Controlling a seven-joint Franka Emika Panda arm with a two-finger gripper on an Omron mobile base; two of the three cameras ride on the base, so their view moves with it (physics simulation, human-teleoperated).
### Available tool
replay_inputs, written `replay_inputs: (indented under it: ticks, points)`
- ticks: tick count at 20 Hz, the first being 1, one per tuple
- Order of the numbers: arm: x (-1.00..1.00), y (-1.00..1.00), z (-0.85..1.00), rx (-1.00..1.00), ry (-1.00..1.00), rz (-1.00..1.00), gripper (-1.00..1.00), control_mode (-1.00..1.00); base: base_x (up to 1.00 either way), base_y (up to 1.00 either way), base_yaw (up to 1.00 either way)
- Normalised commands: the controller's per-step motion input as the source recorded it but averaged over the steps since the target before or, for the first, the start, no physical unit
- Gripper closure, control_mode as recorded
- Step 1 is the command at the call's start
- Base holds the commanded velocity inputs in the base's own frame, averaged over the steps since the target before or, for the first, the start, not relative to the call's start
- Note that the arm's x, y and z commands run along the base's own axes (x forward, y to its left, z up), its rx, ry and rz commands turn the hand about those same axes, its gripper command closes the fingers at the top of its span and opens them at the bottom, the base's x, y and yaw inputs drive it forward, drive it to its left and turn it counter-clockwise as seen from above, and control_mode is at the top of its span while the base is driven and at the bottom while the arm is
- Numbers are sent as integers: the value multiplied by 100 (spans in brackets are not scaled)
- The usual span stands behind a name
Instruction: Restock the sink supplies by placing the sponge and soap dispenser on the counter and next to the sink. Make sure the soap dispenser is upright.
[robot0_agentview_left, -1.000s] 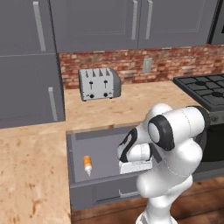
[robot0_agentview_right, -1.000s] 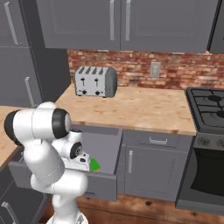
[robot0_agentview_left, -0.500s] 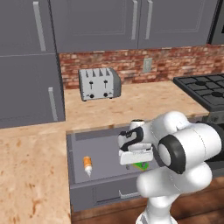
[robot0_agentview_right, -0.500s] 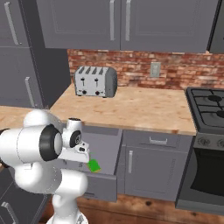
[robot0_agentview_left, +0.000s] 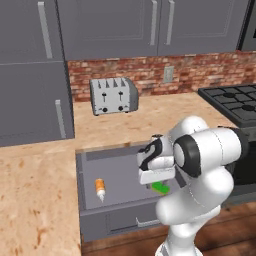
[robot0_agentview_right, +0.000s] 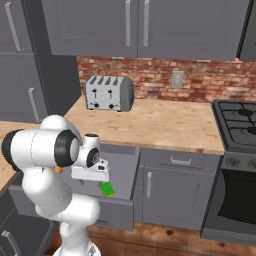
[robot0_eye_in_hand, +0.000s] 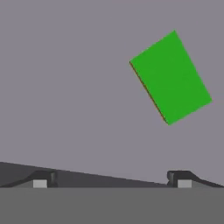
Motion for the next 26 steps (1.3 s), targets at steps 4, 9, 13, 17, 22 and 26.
replay_inputs:
  ticks: [4,9,13,17,22,26]
  points:
    - [44,-28,-12,0,0,9,-100,-100,0,0,0]
    - [34,-24,-6,0,0,6,-100,-100,0,0,0]
    - [35,-24,-6,0,1,5,-100,-100,0,0,0]
    - [33,-13,-18,0,4,5,-100,-100,0,0,0]
    - [8,-1,-43,-1,4,5,-100,-100,0,0,0]
    - [0,0,-55,-2,1,8,-100,-100,0,0,0]
